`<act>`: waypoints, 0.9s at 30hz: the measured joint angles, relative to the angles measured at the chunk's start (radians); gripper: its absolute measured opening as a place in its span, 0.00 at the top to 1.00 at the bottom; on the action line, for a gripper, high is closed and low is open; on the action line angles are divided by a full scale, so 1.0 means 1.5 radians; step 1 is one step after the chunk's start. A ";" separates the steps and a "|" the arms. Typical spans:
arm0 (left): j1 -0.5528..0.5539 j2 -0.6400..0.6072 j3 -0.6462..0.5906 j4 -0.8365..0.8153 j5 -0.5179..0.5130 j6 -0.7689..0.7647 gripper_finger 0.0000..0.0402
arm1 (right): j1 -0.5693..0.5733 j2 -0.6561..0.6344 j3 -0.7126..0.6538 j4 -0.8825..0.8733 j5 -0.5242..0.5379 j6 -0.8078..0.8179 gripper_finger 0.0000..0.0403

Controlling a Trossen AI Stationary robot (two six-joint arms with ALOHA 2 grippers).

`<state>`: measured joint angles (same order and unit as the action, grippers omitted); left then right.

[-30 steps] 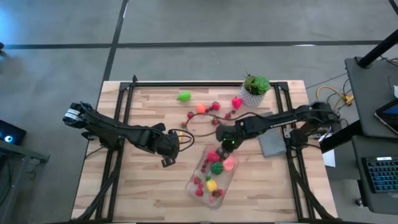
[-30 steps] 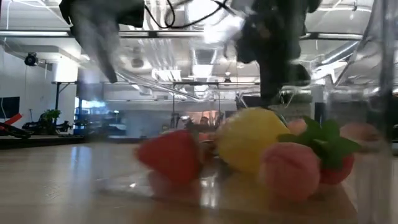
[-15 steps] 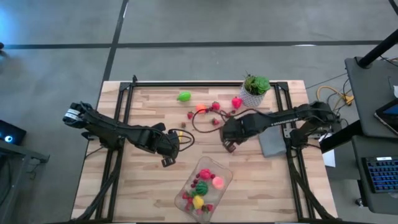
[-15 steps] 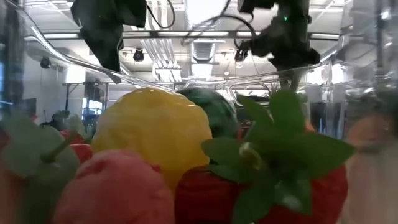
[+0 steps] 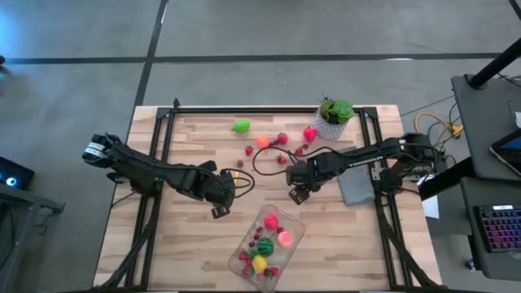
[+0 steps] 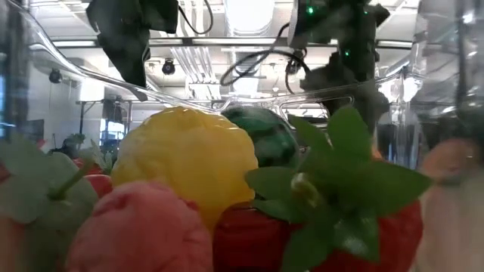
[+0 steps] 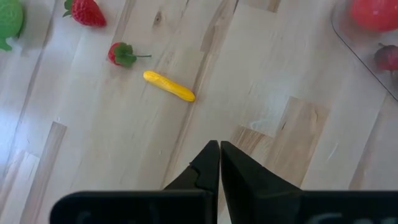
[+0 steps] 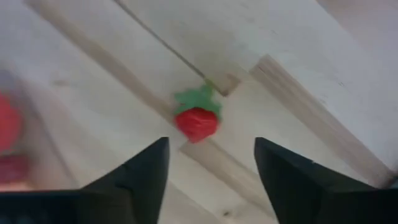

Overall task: Pick and placing Produce into tupperware
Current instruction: Put the red strawberry into the transparent basket

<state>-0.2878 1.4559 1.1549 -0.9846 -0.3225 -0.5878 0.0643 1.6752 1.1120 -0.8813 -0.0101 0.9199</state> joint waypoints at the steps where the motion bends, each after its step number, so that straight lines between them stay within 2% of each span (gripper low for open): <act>1: 0.000 0.000 0.000 0.000 0.000 0.000 1.00 | 0.000 0.000 -0.007 0.002 0.004 0.004 0.39; 6: 0.000 0.000 0.000 0.002 0.000 0.014 1.00 | 0.001 0.000 -0.038 0.048 -0.020 0.013 0.31; 11: 0.004 0.000 0.000 0.005 0.000 0.018 1.00 | 0.000 0.000 -0.073 0.131 -0.035 0.030 0.29; 20: 0.005 0.000 0.000 0.005 0.000 0.017 1.00 | -0.001 0.036 -0.092 0.146 -0.028 0.033 0.35; 27: 0.005 0.000 0.000 0.005 0.000 0.017 1.00 | -0.001 0.044 -0.091 0.147 -0.026 0.028 0.44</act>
<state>-0.2806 1.4562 1.1549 -0.9768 -0.3228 -0.5625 0.0624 1.7412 0.9755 -0.6603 -0.0486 0.9611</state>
